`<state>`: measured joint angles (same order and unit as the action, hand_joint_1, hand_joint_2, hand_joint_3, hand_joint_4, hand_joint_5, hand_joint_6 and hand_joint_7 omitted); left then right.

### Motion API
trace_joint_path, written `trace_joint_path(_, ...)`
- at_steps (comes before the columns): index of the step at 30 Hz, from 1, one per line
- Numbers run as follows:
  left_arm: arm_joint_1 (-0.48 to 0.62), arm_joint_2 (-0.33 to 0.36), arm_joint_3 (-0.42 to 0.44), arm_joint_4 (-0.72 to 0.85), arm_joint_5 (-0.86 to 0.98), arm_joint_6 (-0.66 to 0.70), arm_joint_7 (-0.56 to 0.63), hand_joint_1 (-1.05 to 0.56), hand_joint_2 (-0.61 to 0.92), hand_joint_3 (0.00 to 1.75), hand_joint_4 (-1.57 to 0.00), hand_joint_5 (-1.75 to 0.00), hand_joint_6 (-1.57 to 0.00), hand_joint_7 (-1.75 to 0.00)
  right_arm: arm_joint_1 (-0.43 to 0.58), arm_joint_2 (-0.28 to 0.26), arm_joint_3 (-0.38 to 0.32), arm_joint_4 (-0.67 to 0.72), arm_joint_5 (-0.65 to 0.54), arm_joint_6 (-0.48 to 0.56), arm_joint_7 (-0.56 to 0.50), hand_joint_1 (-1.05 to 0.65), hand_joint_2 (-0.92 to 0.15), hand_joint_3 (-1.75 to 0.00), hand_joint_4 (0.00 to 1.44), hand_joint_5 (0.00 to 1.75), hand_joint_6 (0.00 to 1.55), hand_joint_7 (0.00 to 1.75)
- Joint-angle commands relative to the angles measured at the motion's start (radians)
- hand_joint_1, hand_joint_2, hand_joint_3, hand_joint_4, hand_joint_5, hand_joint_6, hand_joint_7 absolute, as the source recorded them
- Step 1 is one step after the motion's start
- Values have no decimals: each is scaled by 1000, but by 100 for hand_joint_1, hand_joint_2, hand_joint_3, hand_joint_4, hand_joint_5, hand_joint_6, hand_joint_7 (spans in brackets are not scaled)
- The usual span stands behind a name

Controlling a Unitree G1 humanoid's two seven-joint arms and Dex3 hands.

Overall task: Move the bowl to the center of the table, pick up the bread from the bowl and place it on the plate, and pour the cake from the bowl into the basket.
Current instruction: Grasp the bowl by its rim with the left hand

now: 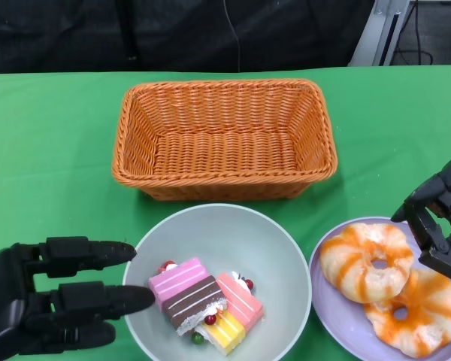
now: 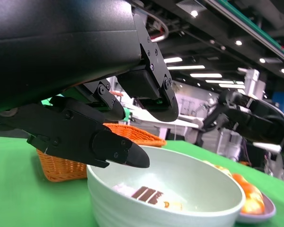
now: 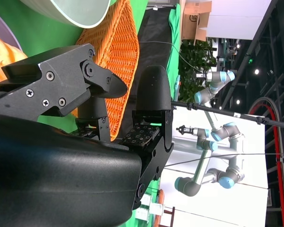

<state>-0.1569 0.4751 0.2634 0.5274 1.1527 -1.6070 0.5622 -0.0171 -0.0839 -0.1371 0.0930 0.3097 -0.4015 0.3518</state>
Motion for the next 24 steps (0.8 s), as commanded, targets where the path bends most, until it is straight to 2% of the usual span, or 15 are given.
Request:
trace_joint_path(1,0,55,-42,-27,30,16,32,-39,92,1,-74,-1,-88,-2,-7,-3,-10,-5,29,17,11,-4,-74,-86,72,163,65,129)
trace_joint_path(8,6,160,-163,-89,86,135,100,-40,92,7,-72,-1,-90,-2,-8,7,-10,-5,27,10,4,-5,-74,-85,72,164,66,129)
trace_joint_path(15,-4,287,-355,-147,207,351,297,-43,92,10,-77,-3,-92,-2,-7,11,-6,-18,32,33,0,-6,-74,-87,72,166,64,132)
trace_joint_path(21,-42,355,-499,-151,206,453,365,-45,92,12,-84,-6,-93,-1,-8,23,-4,-21,25,26,-8,-5,-70,-95,73,167,63,136)
trace_joint_path(24,-60,376,-554,-150,199,484,390,-46,92,14,-86,-6,-93,-1,0,24,0,-38,40,56,-3,-7,-72,-92,72,168,62,135)
